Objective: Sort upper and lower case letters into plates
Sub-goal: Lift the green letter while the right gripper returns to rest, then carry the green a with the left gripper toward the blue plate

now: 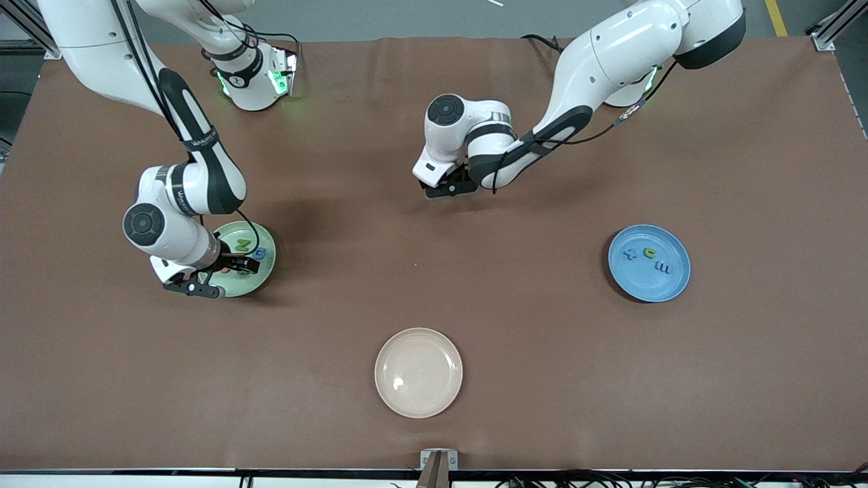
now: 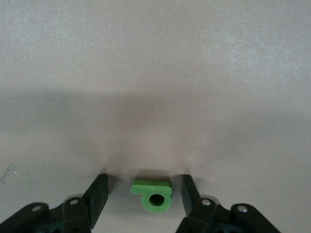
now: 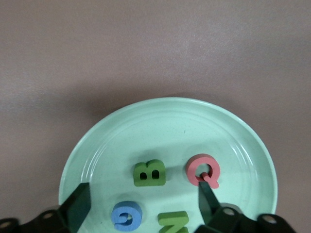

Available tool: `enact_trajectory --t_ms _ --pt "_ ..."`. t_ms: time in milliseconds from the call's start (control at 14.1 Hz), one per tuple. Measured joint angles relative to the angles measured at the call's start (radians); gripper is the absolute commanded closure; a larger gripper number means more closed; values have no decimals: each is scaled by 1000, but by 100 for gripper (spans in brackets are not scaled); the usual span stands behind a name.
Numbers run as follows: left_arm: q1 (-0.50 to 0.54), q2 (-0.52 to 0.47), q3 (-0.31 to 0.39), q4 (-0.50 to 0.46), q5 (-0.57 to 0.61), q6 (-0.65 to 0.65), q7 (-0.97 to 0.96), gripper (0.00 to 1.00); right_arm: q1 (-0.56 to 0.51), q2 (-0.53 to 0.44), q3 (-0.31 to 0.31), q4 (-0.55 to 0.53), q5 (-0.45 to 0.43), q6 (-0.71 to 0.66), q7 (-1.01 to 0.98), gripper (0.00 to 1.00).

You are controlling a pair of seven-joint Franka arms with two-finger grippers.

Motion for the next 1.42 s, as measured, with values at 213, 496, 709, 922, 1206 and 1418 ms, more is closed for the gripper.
enact_trajectory --t_ms 213,496,709,922,1206,1418 --pt "0 -1 0 1 0 3 0 44 0 -21 0 112 0 -231 -1 0" --pt "0 -3 1 3 0 4 0 57 -9 -75 -10 290 -2 -549 -20 0" --pt "-1 -3 1 5 0 5 0 65 -53 -80 -15 478 -2 -720 -99 0" --pt "-2 -8 1 5 0 4 0 71 -107 -80 -17 573 1 -753 -132 0" --pt "-2 -8 1 5 0 4 0 82 -113 -73 -12 611 -1 -787 -133 0" --pt "-1 -15 2 10 2 -6 0 85 -112 -71 -10 677 -16 -859 -133 0"
